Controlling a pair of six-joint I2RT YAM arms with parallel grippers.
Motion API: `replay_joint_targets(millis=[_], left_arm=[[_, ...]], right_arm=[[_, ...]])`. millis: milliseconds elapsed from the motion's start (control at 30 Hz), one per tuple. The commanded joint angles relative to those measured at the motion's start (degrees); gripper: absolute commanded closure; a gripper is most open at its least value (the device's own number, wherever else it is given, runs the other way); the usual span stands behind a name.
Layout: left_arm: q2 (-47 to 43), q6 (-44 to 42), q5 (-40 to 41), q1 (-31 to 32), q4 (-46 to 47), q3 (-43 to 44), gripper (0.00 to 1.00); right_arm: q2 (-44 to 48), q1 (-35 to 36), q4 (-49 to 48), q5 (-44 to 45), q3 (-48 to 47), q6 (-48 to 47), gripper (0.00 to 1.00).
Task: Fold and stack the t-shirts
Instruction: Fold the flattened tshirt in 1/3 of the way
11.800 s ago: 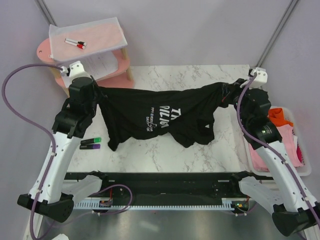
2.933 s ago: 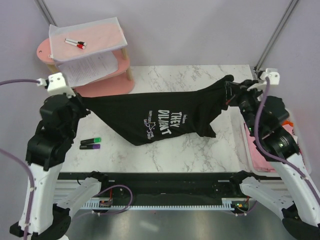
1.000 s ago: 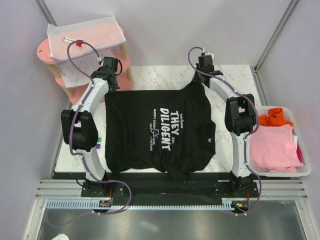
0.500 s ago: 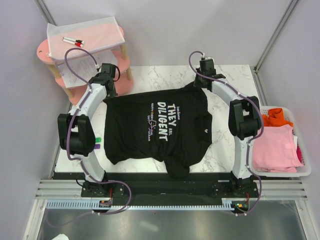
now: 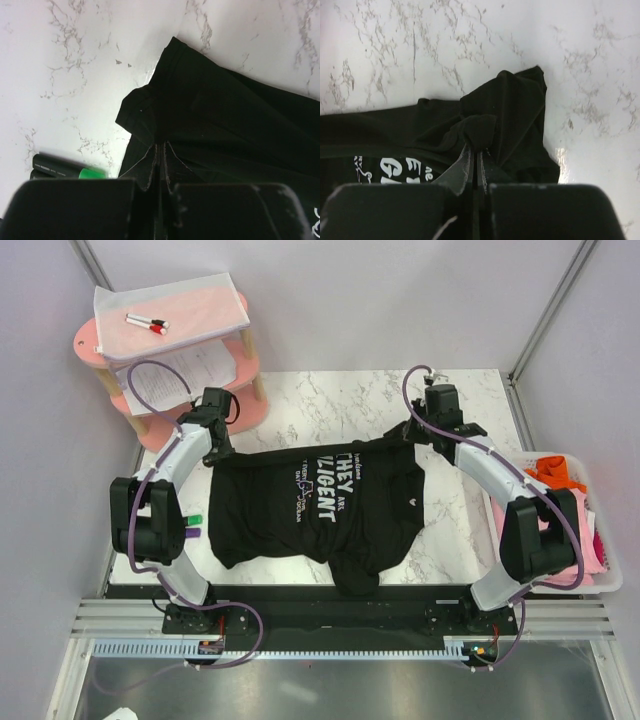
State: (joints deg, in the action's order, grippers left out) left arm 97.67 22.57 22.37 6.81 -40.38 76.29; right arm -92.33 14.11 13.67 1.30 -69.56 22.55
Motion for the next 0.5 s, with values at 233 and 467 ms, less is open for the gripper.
replay_joint_targets(millis=[233, 467], left_arm=[[-0.6, 5.6, -0.3, -0.3, 0.2, -4.4, 0.73], [-7.0, 7.3, 1.3, 0.8, 2.2, -8.0, 0.00]], right_arm=[[4.4, 2.6, 2.6, -8.2, 16.6, 6.0, 0.98], [12.3, 2.9, 3.6, -7.3, 18.1, 4.4, 0.02]])
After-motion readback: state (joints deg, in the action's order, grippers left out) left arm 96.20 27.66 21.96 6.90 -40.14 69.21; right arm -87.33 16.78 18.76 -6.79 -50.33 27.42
